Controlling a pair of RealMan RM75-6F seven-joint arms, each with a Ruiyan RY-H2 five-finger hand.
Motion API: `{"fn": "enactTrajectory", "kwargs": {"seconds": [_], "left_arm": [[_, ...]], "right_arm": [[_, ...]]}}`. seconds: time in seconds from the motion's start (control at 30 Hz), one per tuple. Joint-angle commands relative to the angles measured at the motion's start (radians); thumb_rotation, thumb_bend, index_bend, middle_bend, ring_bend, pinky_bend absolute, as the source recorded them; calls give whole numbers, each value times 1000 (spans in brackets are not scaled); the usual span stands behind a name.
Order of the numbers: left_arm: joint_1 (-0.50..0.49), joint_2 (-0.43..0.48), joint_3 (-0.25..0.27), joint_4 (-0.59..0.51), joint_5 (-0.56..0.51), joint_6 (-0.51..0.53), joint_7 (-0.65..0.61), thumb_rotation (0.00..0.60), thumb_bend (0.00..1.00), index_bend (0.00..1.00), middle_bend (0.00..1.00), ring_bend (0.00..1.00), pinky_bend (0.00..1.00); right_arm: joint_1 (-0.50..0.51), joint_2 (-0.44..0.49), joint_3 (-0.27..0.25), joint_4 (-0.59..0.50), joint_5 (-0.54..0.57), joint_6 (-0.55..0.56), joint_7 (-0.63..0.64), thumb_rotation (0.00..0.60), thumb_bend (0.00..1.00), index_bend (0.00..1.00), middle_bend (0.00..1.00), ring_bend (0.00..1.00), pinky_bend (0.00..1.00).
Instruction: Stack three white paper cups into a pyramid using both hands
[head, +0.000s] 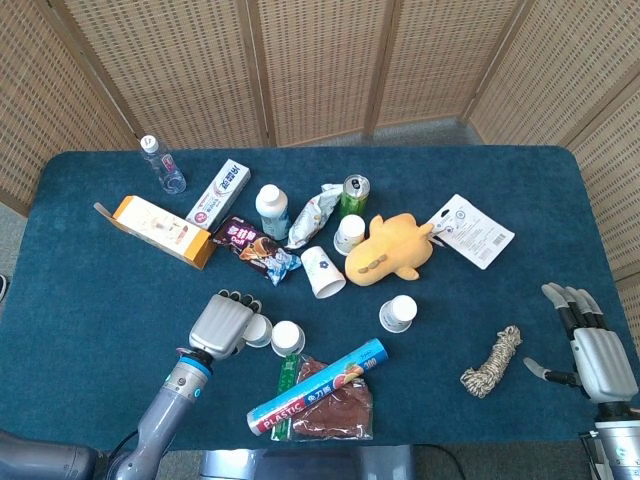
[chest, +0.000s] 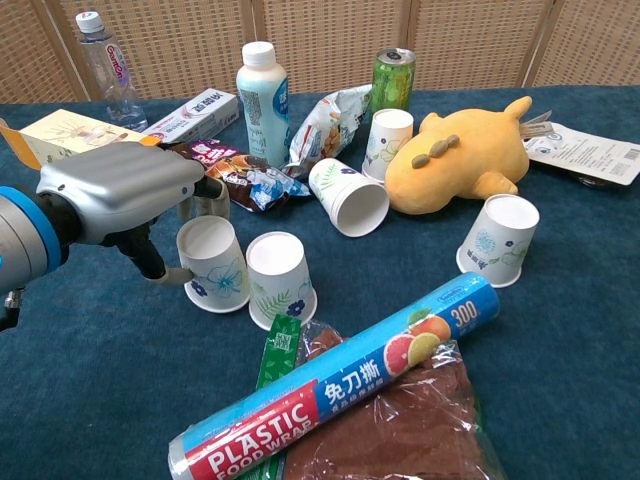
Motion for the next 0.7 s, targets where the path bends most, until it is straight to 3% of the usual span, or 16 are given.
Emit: {"fn": "enactTrajectory", "kwargs": {"seconds": [0.03,0.7], "left_arm": [[3,9,10,-8,-4,-1,-1,600,310,409,427,388,447],[12,20,26,61,30,-26,-90,600,307,386,413,374,446]], "right_arm": [[0,0,0,0,1,0,0,600,0,0,0,0,0],[0,0,0,-1,1,-1,0,600,0,0,0,0,0]]}}
